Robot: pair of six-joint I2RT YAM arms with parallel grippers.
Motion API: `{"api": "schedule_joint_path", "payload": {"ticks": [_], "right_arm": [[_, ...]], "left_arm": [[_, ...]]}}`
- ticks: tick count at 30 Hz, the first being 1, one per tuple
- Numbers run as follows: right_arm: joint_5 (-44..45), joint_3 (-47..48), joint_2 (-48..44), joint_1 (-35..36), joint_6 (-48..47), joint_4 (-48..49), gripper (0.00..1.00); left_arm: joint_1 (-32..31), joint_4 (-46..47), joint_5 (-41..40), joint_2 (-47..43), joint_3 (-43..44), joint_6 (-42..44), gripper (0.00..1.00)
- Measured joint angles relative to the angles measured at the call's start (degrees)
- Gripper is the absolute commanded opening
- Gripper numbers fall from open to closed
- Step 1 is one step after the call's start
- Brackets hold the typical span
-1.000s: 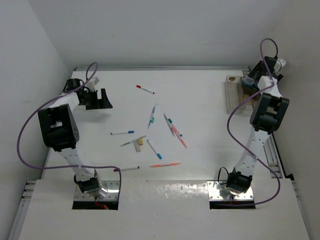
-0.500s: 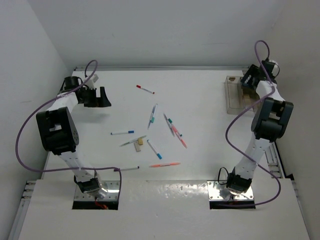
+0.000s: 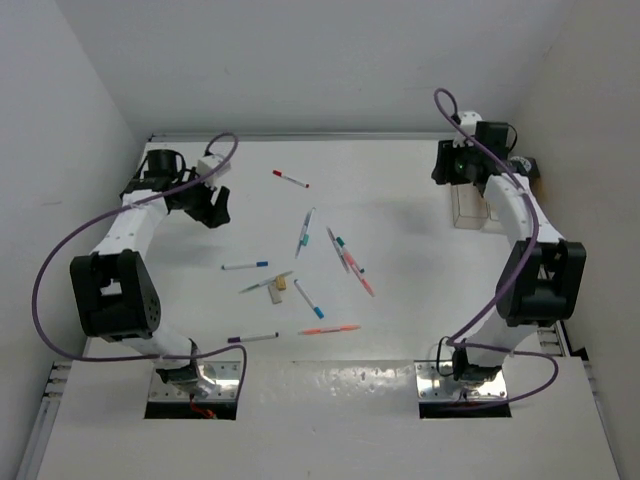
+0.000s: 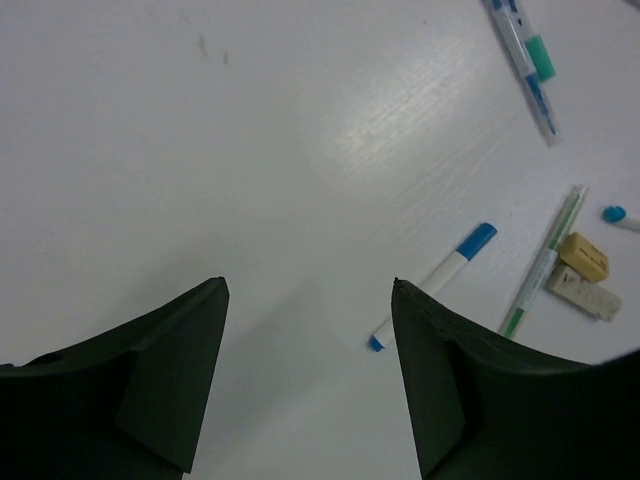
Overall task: Sort the stationery into containers
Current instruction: Place the stationery in the storage box, then pick up the pen from the center of the board.
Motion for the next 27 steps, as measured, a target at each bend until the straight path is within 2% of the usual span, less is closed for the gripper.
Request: {"api": "schedule_joint_path", "payload": {"ticks": [4, 7, 10, 16, 21, 27], "right_arm": [[-2.4, -3.2, -3.0, 4.5, -4.9, -6.8, 0.38], [-2.9, -6.3, -4.0, 9.7, -7.3, -10.5, 0.37], [-2.0, -10.4, -4.6, 16.8, -8.8, -12.9, 0.37], [2.6, -15.6, -4.6, 30.1, -7.7, -16.1, 0.25], [5.9, -15.1, -1.8, 36.3, -4.4, -16.0, 0.22], [8.3, -14.1, 3.9, 39.9, -1.1, -16.5, 0.21]], "left_arm": [[-4.4, -3.2, -1.9, -2.7, -2.5, 4.7, 0.73], [-5.4, -4.3, -2.4, -4.7, -3.0, 5.3, 0.78], [-5.3, -4.3, -2.6, -7.0, -3.0, 4.2, 0.81], [-5.0, -4.1, -2.6, -9.4, -3.6, -0.4, 0.84], [-5.0, -4.1, -2.7, -9.5, -4.7, -3.3, 0.85], [-4.9, -4.0, -2.9, -9.9, -4.7, -4.9, 0.87]]}}
